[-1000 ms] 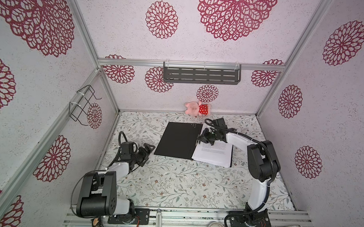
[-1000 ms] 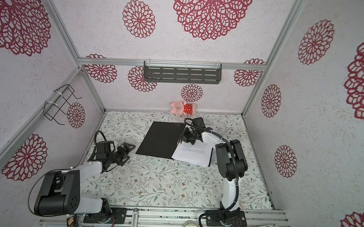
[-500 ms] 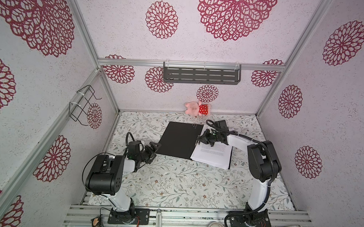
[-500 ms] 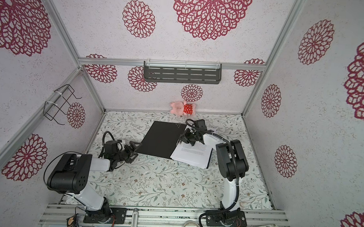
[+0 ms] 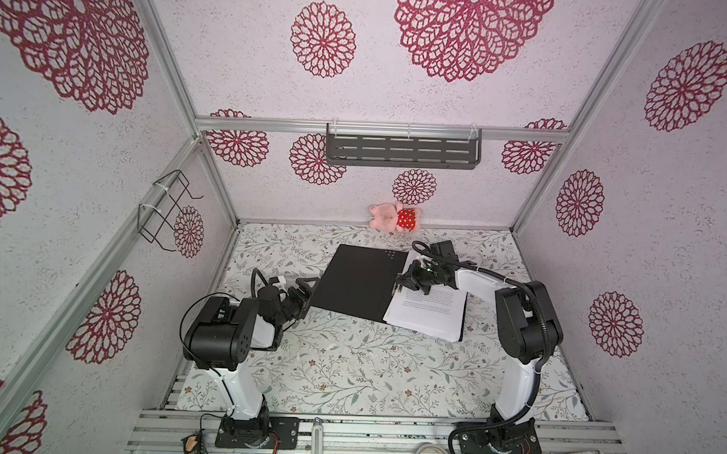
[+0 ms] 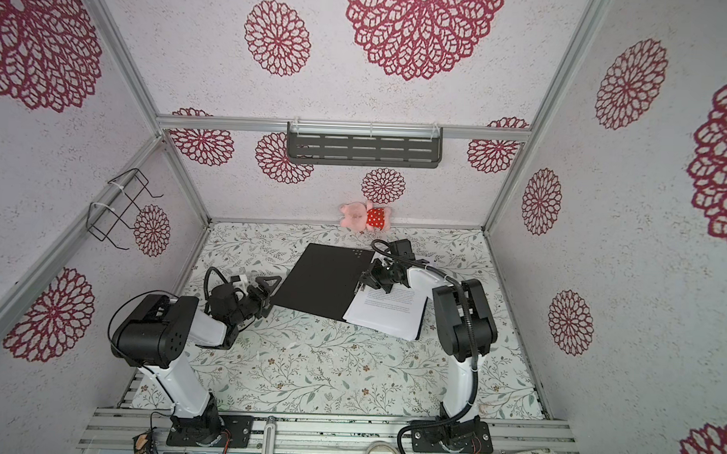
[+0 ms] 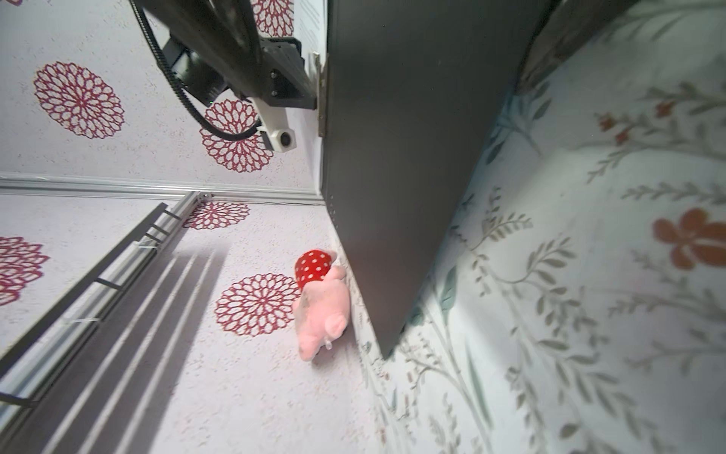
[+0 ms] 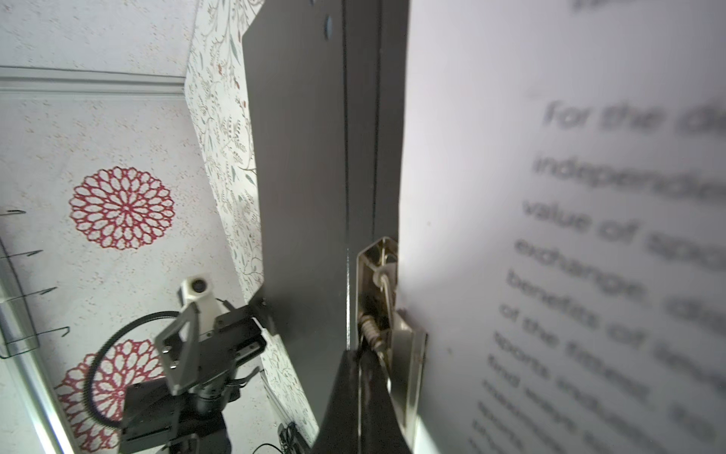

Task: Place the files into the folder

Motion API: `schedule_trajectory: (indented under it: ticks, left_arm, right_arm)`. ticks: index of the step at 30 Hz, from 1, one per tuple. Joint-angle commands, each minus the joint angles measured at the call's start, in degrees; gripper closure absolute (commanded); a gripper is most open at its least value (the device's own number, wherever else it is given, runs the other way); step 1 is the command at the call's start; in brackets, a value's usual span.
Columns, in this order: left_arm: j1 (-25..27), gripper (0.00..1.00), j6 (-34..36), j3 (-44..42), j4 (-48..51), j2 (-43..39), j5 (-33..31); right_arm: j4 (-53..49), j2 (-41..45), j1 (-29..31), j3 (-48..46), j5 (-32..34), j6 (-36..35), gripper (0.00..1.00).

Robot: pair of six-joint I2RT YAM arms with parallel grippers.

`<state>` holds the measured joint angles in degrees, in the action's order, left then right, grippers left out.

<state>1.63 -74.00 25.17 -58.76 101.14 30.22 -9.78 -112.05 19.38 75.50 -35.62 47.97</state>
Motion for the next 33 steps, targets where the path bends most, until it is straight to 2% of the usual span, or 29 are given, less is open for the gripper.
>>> schedule_trajectory:
  ticks: [1,8,14,18,24,28,31,33]
  left_arm:
    - [0.54,0.01,2.39,0.73,-0.68,-5.94,-0.73]
    - [2.83,0.01,2.19,3.13,3.37,-12.00,2.34]
    - [4.99,0.01,6.08,3.49,15.37,-22.47,4.69]
    - [6.61,0.01,10.67,3.40,25.49,-29.95,4.03]
    - [9.17,0.01,13.26,6.20,29.25,-30.37,4.53]
    - [11.71,0.01,14.45,8.65,30.36,-28.84,4.03]
    - [11.49,0.01,15.89,9.25,34.06,-28.46,1.61]
    - [9.12,0.01,13.91,8.12,35.46,-27.58,1.36]
  right_arm:
    - [-3.34,1.19,0.13,2.82,0.44,-5.79,1.00]
    - [-4.62,-1.52,1.43,4.29,2.44,-7.62,1.00]
    - [-6.30,-5.33,3.81,8.11,4.24,-8.80,1.00]
    - [-5.20,-8.30,5.59,10.39,4.94,-7.72,1.00]
    - [-2.82,-8.92,7.41,11.15,5.94,-6.46,1.00]
    - [-3.04,-4.87,7.31,9.76,8.15,-7.01,0.89]
    - [-6.29,-2.82,6.78,9.57,10.70,-8.49,0.86]
    - [-8.75,-0.65,6.66,8.87,13.76,-10.58,0.73]
